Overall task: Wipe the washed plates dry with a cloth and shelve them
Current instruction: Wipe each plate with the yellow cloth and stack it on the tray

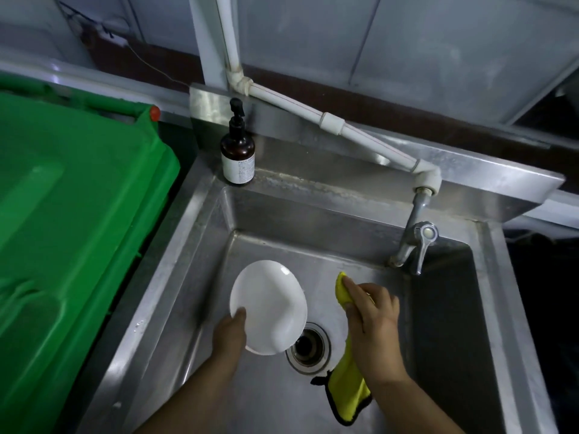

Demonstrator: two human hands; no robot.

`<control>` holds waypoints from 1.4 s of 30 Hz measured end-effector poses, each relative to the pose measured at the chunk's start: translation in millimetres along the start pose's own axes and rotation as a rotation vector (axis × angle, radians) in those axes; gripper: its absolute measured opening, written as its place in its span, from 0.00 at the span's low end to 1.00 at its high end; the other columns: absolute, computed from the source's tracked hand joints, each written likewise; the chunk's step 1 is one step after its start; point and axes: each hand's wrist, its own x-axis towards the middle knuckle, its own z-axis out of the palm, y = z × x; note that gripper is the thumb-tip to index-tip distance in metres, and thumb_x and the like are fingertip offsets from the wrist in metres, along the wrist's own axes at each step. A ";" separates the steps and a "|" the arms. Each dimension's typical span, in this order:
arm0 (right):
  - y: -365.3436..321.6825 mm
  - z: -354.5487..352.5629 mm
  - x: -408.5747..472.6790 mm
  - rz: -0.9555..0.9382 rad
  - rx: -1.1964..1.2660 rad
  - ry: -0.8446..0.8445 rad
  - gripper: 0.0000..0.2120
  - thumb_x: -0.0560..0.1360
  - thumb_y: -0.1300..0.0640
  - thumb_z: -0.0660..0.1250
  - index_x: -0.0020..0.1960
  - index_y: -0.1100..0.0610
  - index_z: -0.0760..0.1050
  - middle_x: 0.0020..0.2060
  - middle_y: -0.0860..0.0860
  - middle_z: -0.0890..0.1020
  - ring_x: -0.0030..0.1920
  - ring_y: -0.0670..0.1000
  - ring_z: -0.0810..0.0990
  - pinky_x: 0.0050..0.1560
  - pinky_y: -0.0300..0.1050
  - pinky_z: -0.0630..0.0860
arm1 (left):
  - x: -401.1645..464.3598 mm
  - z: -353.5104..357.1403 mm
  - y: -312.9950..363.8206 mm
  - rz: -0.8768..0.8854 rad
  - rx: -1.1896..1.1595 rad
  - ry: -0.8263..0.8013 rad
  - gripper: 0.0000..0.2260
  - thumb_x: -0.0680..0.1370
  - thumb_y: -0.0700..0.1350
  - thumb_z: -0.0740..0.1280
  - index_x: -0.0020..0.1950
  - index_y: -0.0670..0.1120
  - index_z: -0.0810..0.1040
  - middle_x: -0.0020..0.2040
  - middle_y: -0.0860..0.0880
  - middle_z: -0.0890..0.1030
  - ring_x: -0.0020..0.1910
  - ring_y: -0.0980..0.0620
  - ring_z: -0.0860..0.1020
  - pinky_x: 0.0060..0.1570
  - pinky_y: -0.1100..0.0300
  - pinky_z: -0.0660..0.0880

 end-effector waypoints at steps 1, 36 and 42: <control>-3.5 -7.0 -2.6 -0.014 -0.004 -0.002 0.20 0.74 0.66 0.67 0.64 0.55 0.76 0.50 0.51 0.75 0.50 0.45 0.62 0.49 0.33 0.62 | -10.9 -3.8 5.6 0.058 0.006 0.023 0.14 0.80 0.45 0.63 0.60 0.36 0.76 0.52 0.38 0.78 0.49 0.42 0.76 0.55 0.45 0.75; -178.4 -320.6 -26.6 -0.681 0.345 0.703 0.12 0.73 0.64 0.66 0.56 0.58 0.77 0.56 0.52 0.72 0.53 0.57 0.68 0.54 0.46 0.66 | -489.5 -84.4 123.0 1.185 -0.079 0.180 0.21 0.76 0.58 0.62 0.33 0.42 0.70 0.30 0.44 0.73 0.31 0.49 0.70 0.35 0.52 0.68; -209.7 -325.5 -43.7 -0.950 0.237 0.572 0.15 0.79 0.56 0.61 0.64 0.56 0.76 0.61 0.55 0.78 0.56 0.58 0.73 0.55 0.51 0.68 | -498.5 -89.1 135.8 1.200 -0.142 0.166 0.24 0.81 0.54 0.57 0.37 0.33 0.72 0.32 0.40 0.74 0.33 0.48 0.71 0.36 0.55 0.67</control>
